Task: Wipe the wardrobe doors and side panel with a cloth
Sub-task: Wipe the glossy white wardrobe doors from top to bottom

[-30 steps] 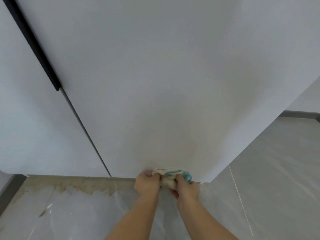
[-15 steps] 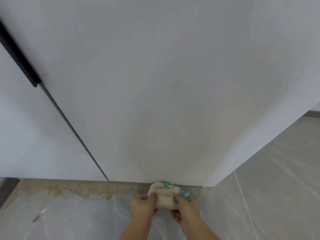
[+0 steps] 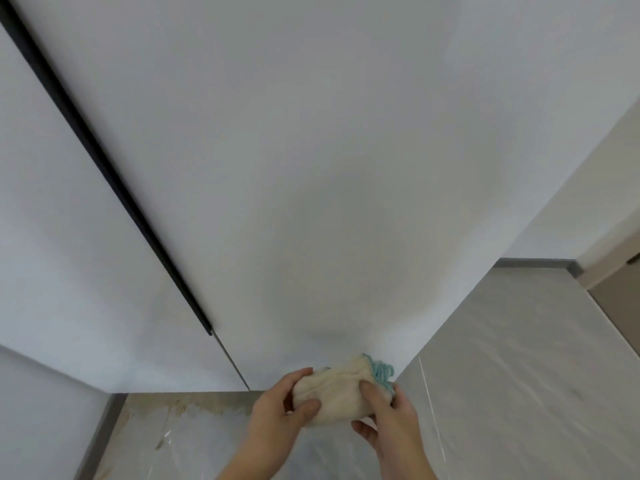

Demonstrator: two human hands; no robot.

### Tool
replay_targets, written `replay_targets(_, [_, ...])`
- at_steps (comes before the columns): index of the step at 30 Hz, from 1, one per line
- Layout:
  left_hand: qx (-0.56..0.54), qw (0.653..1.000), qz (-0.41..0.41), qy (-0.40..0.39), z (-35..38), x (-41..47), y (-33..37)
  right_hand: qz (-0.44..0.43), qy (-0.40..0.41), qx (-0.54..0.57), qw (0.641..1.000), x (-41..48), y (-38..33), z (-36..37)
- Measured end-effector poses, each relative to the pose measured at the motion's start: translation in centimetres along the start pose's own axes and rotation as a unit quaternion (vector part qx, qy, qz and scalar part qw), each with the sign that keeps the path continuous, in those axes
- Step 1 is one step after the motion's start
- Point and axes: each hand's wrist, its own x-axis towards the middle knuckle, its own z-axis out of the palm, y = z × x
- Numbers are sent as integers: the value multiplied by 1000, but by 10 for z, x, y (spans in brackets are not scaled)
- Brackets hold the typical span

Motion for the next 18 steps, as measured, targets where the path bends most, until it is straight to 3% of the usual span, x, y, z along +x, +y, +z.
replay_targets(10, [158,966,203,-41,-61,-167,304,-148,-58,92,983,-256,-238,15])
replay_targets(18, [89,963,238,-90,-23,-234,457,-183,-149,216,947,-351,-357,-29])
